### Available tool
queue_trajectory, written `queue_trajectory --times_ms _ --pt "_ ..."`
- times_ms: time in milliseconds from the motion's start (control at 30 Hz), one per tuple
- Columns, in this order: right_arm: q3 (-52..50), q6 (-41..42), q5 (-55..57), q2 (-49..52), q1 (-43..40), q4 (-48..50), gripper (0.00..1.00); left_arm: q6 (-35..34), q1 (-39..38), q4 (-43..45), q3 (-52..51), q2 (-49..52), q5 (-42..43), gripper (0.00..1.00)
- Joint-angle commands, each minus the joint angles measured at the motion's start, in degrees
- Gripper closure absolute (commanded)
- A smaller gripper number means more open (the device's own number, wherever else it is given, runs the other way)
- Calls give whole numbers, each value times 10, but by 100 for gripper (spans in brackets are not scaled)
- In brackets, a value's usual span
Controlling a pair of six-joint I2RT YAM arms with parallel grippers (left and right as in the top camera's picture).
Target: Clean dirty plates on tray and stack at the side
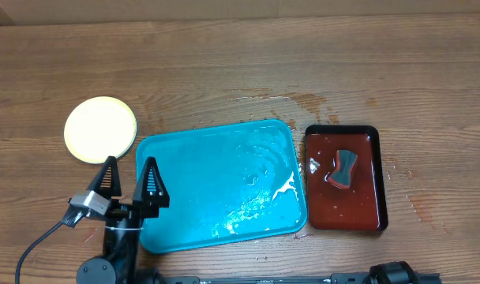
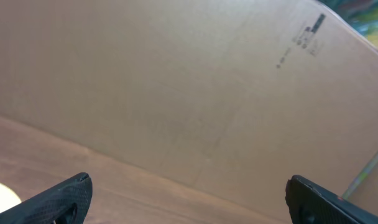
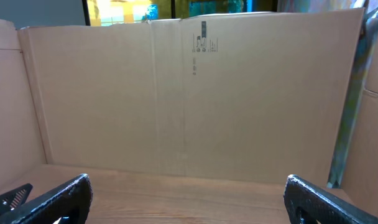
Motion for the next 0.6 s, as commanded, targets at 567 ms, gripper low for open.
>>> queue_trajectory --times_ms 567 --pt "-1 2 1 10 -2 1 0 -53 -5 107 -128 -9 -69 0"
